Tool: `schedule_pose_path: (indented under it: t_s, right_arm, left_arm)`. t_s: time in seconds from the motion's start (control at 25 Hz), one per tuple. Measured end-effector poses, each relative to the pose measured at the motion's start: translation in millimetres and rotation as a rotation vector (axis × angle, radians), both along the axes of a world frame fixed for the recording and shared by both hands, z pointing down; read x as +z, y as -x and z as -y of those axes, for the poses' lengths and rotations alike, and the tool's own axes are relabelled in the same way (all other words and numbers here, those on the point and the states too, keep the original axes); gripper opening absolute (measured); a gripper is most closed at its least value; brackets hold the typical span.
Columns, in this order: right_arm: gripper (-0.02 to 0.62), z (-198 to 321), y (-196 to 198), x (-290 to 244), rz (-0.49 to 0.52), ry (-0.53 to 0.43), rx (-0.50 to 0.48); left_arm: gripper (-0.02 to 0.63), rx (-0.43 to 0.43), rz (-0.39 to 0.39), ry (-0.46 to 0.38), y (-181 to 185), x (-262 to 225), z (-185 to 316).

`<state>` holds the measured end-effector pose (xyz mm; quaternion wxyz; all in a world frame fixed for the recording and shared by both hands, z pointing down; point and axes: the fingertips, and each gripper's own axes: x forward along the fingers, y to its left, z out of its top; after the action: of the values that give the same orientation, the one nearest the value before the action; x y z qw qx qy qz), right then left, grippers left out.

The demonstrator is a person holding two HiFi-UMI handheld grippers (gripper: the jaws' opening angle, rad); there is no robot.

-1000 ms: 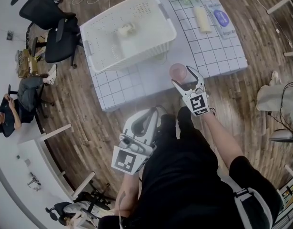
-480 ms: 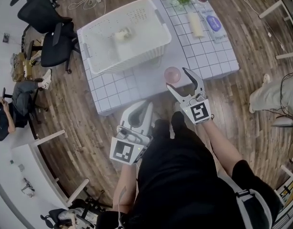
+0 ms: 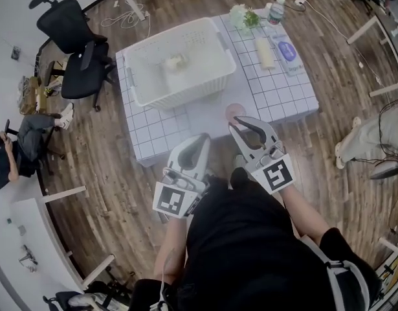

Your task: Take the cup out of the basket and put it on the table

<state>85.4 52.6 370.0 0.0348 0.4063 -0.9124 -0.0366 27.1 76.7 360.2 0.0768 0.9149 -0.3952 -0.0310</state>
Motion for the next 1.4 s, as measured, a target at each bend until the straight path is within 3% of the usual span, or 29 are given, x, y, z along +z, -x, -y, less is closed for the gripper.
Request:
schedule_pose_path:
  t_s: [0.12, 0.44, 0.68, 1.4]
  right_arm:
    - [0.017, -14, 10, -13, 0.013, 0.022, -0.048]
    - [0.016, -31, 31, -23, 0.026, 0.058, -0.128]
    - [0.017, -27, 36, -24, 0.021, 0.056, -0.131]
    - [0.017, -28, 68, -19, -0.044, 0.068, -0.107]
  left_arm:
    - [0.009, 0.0, -0.002, -0.01, 1, -4, -3]
    - [0.009, -0.02, -0.009, -0.016, 8, -10, -11]
    - [0.009, -0.045, 0.029, -0.025, 12, -9, -12]
    - [0.009, -0.047, -0.018, -0.009, 47, -21, -13]
